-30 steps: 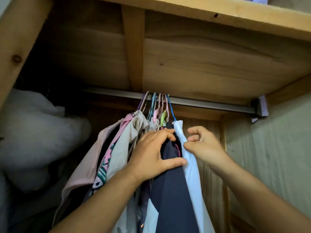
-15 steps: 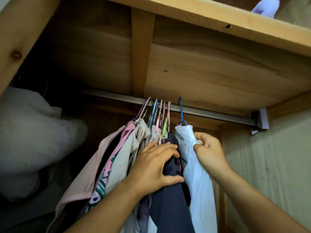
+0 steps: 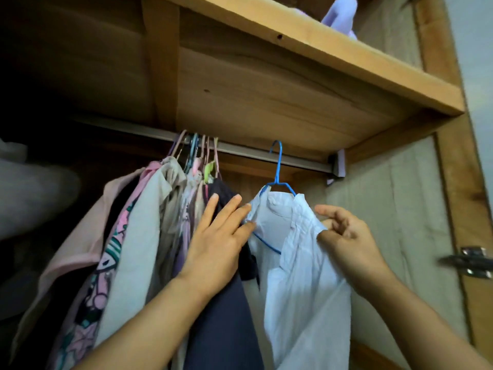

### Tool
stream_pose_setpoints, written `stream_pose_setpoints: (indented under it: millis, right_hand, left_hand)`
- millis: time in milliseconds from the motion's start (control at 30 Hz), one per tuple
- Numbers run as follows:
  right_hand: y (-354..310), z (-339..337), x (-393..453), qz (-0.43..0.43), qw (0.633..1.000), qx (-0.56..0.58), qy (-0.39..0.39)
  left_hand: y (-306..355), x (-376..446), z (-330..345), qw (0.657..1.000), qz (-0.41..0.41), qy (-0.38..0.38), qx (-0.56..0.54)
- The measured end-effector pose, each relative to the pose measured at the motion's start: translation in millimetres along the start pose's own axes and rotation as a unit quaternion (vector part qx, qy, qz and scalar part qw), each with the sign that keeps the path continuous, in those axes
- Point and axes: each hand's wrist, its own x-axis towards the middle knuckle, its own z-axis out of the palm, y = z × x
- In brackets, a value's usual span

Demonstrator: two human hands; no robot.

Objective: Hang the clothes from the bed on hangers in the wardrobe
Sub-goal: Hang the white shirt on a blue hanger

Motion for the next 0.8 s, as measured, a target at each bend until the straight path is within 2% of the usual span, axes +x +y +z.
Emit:
stream_pose_setpoints:
  millis: [100,167,300,400,500,600,700,800]
  right_hand:
    - [-10,-43,-32,0.011,1.0,0.007,0.014]
    - [-21,-74,-61,0.02,1.0,0.009,0.018]
    - [-48,-127,-124,0.044,0.998,0.026,0.031]
    - [-73,-159,-170,0.054,0.998,0.012,0.028]
    - [-96,-185,-214,0.061,0.998,0.008,0.022]
    - [-111,-200,-248,0.064,0.998,-0.002,0.009]
    - [-121,-216,-276,0.078,0.996,-0.036,-0.019]
    - [-136,-238,-298,0.127,0.983,-0.117,-0.066]
  left_hand:
    - [42,0,1,0.998,-0.006,-0.04,-0.037]
    - [73,2,-4,0.99,-0.033,-0.07,-0.114]
    - [122,12,-24,0.933,-0.195,-0.114,-0.281]
    - [151,23,-33,0.908,-0.238,-0.138,-0.317]
    - [177,37,-44,0.885,-0.23,-0.174,-0.365]
    - [200,37,-52,0.881,-0.163,-0.227,-0.383]
    - [222,19,-65,0.881,-0.189,-0.177,-0.397]
    - [244,-8,-76,0.904,-0.168,-0.138,-0.368]
